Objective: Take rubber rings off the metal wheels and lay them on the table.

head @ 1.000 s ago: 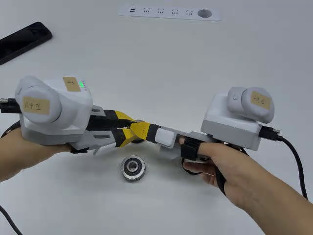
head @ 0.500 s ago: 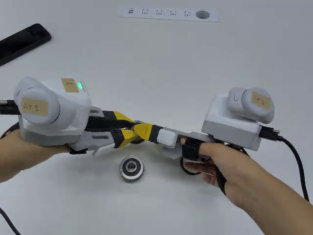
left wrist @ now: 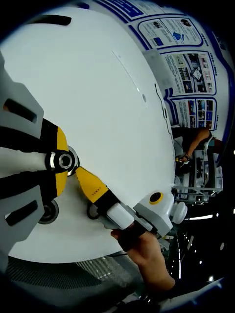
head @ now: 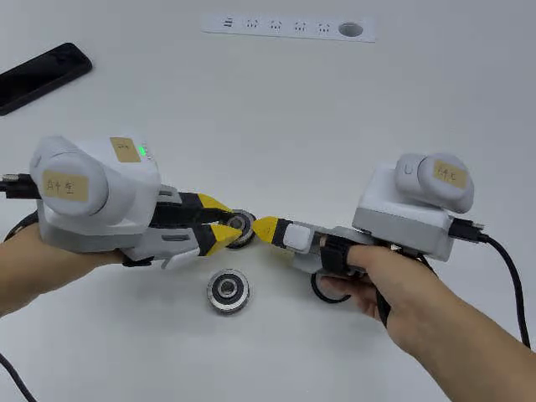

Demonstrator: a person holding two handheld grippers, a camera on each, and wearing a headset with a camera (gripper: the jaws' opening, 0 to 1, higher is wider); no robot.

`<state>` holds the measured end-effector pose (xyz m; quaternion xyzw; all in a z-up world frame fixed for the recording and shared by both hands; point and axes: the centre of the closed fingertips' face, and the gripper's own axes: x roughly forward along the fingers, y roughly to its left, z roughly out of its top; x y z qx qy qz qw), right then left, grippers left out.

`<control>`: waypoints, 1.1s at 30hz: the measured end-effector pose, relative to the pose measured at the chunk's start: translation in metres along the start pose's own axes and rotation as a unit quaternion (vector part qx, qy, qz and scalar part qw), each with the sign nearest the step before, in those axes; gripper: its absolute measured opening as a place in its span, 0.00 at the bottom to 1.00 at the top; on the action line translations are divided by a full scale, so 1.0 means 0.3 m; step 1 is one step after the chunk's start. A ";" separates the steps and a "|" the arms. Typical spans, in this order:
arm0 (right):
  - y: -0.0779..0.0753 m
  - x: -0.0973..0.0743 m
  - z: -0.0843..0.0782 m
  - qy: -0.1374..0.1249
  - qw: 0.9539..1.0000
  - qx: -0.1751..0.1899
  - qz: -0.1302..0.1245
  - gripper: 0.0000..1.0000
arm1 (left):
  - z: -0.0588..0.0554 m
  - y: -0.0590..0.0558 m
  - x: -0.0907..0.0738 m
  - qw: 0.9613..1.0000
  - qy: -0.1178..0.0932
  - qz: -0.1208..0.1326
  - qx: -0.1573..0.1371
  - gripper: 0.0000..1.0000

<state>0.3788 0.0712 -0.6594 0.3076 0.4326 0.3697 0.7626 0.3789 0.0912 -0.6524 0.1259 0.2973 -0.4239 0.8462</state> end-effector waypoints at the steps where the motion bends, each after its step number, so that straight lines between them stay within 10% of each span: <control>1: 0.000 0.000 0.001 -0.001 1.000 0.000 -0.002 0.02 | 0.000 0.000 0.000 1.000 0.000 0.000 0.000 0.12; 33: 0.042 0.031 0.007 0.009 0.995 -0.097 -0.022 0.00 | -0.014 0.018 -0.002 1.000 -0.007 0.001 -0.002 0.12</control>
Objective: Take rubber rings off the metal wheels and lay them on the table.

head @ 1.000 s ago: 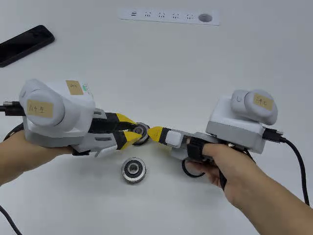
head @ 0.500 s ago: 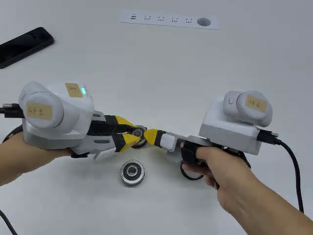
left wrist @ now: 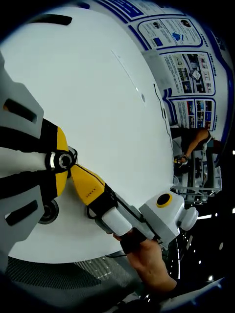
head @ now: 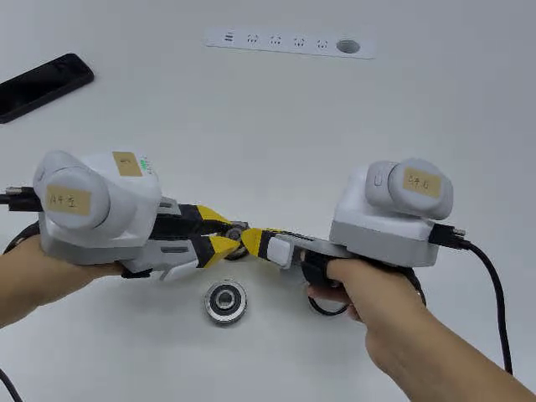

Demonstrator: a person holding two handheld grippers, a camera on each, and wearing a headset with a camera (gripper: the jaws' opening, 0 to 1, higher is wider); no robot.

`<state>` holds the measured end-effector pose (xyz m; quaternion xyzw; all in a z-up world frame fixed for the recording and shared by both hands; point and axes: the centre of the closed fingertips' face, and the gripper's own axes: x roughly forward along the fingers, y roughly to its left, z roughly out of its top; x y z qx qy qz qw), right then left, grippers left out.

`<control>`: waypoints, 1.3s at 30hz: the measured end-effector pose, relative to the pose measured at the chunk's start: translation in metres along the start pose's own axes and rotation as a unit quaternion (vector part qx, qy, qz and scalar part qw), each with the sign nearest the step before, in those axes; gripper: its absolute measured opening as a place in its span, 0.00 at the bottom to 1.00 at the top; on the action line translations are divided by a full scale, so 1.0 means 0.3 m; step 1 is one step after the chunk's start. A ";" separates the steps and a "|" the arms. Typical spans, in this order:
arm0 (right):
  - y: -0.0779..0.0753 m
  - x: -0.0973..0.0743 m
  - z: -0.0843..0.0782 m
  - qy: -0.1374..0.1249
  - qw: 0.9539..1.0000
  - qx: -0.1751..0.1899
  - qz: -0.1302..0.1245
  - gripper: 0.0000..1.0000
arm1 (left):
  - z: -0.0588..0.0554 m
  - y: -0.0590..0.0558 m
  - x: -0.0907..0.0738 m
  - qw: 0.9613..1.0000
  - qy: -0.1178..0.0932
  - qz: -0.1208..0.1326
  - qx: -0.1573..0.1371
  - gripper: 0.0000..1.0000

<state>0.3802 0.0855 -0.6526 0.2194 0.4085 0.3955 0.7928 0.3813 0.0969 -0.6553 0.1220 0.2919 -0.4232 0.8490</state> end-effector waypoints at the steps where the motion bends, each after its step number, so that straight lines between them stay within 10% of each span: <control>1: 0.006 0.003 -0.002 0.002 1.000 -0.013 -0.001 0.00 | 0.000 0.001 0.000 1.000 0.000 0.000 -0.001 0.12; 39: -0.008 -0.010 0.007 -0.007 0.999 0.044 -0.013 0.02 | 0.005 -0.008 0.001 1.000 0.006 0.019 0.004 0.13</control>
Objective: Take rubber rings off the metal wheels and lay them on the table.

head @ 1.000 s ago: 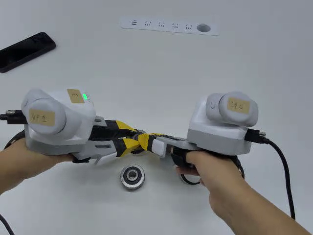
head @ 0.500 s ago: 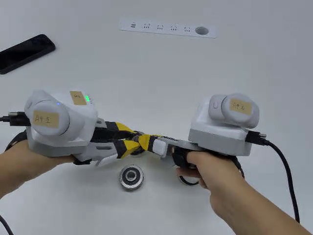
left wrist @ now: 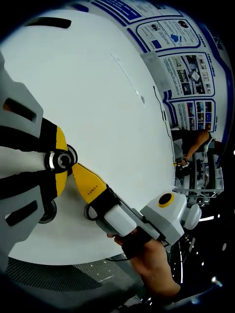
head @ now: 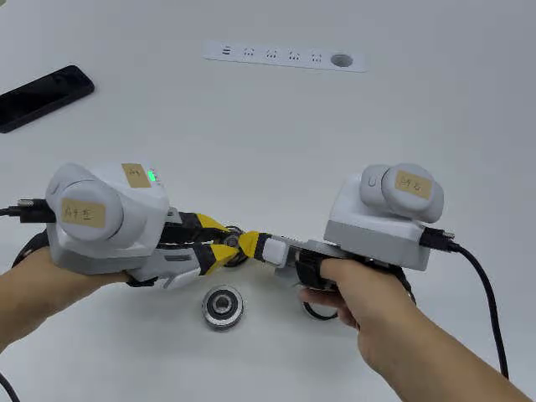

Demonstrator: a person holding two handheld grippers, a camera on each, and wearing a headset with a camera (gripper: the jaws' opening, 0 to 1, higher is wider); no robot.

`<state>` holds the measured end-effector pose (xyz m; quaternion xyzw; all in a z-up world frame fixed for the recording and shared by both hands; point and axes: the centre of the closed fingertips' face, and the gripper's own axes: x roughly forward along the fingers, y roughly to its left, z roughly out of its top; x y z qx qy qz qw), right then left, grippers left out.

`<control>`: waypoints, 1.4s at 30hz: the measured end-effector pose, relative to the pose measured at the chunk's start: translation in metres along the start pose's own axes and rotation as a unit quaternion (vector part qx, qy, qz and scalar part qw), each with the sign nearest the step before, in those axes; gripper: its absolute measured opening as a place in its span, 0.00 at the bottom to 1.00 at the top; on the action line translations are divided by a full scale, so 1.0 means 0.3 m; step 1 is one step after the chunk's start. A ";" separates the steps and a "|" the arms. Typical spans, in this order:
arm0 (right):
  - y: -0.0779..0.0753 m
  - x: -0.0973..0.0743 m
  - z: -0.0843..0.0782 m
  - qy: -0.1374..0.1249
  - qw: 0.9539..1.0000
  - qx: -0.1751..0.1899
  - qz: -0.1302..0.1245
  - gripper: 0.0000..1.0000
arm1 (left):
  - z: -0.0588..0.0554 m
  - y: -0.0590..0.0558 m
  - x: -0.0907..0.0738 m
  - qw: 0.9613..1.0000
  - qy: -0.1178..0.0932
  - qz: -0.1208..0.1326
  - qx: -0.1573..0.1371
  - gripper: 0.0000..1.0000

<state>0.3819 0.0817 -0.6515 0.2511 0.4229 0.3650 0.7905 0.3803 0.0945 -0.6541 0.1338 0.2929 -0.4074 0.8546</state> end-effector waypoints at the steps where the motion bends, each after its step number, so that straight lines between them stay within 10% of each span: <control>1: 0.000 0.000 0.000 0.000 1.000 0.000 -0.001 0.02 | 0.000 0.000 0.001 1.000 -0.001 0.000 -0.001 0.13; 18: 0.006 -0.008 0.009 -0.007 1.000 0.013 0.003 0.02 | 0.038 0.009 -0.019 1.000 -0.016 0.007 0.001 0.16; 42: 0.060 -0.047 0.025 -0.015 0.999 0.035 0.029 0.02 | 0.023 0.046 -0.188 0.995 -0.047 0.069 -0.049 0.16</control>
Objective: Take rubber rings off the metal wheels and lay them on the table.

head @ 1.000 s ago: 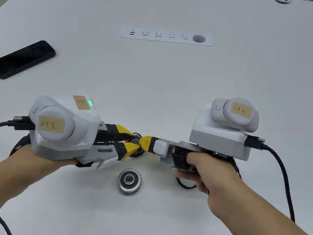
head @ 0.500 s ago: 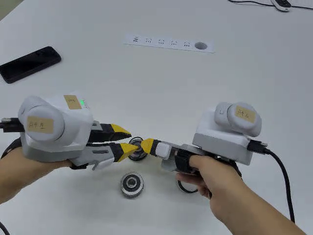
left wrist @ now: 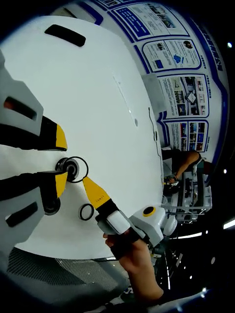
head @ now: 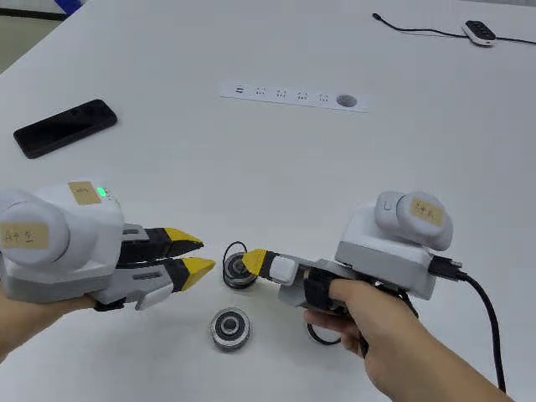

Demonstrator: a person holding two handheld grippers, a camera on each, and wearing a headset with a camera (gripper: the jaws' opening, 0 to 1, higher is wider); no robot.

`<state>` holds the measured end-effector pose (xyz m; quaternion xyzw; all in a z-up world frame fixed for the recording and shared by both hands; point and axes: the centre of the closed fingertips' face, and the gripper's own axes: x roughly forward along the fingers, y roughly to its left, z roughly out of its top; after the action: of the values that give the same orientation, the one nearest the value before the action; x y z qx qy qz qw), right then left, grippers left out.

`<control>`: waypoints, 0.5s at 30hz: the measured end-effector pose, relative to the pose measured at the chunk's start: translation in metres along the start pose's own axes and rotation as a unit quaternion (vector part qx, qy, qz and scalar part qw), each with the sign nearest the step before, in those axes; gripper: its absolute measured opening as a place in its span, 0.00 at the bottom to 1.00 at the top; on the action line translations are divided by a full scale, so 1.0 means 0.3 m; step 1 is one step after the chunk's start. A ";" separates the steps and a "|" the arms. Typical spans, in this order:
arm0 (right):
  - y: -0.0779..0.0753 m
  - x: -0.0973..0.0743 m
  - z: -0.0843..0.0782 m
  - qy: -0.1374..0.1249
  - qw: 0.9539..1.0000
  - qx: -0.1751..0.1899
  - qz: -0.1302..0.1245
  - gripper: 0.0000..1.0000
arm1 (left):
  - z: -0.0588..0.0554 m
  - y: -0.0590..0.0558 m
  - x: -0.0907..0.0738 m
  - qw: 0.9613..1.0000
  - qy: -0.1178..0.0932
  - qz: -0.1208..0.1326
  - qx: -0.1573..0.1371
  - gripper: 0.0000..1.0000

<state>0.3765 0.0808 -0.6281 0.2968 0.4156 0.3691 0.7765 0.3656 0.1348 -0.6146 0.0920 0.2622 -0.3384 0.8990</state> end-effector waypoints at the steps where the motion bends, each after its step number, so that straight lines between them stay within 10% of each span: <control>1: 0.000 -0.005 0.004 -0.001 1.000 0.001 0.000 0.02 | 0.004 0.002 -0.005 1.000 -0.003 0.001 -0.001 0.16; 15: -0.074 -0.133 0.046 -0.031 0.999 0.023 -0.024 0.02 | 0.072 -0.010 -0.052 0.999 -0.039 0.014 -0.029 0.21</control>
<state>0.3804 0.0337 -0.6216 0.3157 0.4067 0.3318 0.7904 0.3626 0.1339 -0.5878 0.0563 0.2351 -0.3213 0.9156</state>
